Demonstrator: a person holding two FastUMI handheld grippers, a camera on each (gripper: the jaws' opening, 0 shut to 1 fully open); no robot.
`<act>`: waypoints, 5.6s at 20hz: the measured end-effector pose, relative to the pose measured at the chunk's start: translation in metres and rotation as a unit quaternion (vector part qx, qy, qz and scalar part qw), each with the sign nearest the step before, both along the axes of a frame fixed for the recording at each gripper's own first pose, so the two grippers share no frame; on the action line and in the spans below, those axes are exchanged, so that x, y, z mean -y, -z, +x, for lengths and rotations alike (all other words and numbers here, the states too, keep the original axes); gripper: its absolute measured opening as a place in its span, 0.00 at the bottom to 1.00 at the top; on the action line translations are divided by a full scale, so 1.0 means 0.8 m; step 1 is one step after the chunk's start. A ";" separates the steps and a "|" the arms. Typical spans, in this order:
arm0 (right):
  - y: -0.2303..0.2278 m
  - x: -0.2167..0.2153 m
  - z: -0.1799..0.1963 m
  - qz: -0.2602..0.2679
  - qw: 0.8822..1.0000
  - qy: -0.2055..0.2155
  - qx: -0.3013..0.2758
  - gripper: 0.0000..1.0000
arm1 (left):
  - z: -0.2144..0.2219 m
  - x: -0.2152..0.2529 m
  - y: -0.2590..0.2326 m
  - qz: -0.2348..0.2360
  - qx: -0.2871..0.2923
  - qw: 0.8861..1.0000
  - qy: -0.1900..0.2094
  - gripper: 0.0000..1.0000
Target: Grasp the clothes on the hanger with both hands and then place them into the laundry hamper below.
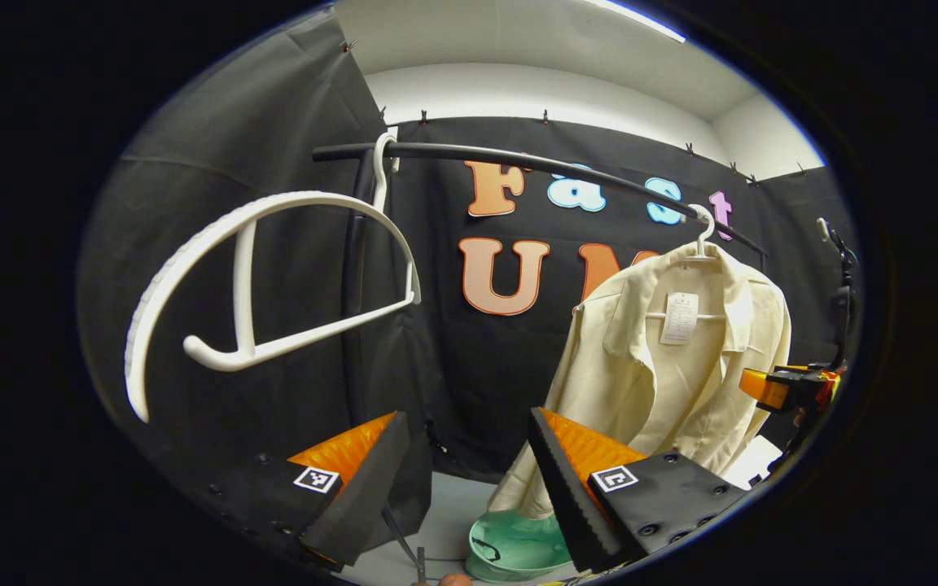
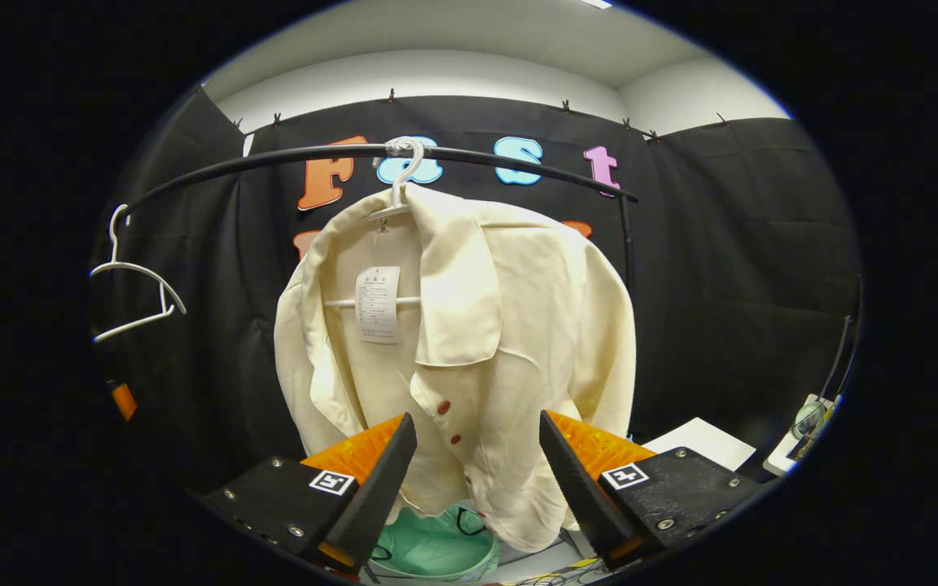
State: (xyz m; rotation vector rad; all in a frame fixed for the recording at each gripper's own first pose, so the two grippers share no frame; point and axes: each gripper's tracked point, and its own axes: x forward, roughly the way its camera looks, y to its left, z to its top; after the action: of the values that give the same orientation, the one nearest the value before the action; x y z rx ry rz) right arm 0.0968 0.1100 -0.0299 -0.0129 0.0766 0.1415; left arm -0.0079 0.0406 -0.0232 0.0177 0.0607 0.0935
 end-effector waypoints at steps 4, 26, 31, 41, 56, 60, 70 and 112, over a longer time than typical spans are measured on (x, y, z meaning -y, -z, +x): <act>0.005 -0.018 0.032 -0.011 1.000 0.001 -0.003 0.94 | -0.004 -0.007 0.001 0.003 -0.001 1.000 -0.006 0.96; 0.009 0.017 0.106 -0.020 0.999 0.050 -0.008 0.59 | -0.001 -0.018 0.010 0.018 -0.012 1.000 -0.013 1.00; 0.010 0.038 0.107 -0.004 0.999 0.026 -0.018 0.23 | 0.002 0.017 0.004 0.006 -0.004 1.000 -0.013 1.00; 0.013 0.034 0.101 0.007 0.995 -0.094 -0.030 0.00 | -0.009 0.114 -0.003 0.012 -0.002 0.999 -0.030 1.00; -0.038 0.096 0.037 0.055 0.986 -0.158 -0.005 0.00 | 0.088 0.279 0.019 0.009 -0.022 0.997 0.071 0.94; -0.044 0.104 0.028 0.059 0.985 -0.159 0.000 0.00 | 0.118 0.291 0.026 -0.004 -0.026 0.997 0.075 0.97; -0.049 0.109 0.025 0.076 0.988 -0.138 -0.001 0.00 | 0.208 0.298 0.049 -0.003 -0.052 0.996 0.076 0.97; -0.290 0.230 0.160 -0.014 0.990 0.035 0.136 0.00 | 0.259 0.149 -0.178 0.166 0.127 0.975 -0.077 0.08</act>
State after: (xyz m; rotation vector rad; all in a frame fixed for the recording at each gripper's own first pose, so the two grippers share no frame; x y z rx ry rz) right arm 0.2245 -0.0737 0.2024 -0.0579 -0.1934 0.0680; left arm 0.1993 -0.0785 0.1192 0.3358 -0.2109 0.2591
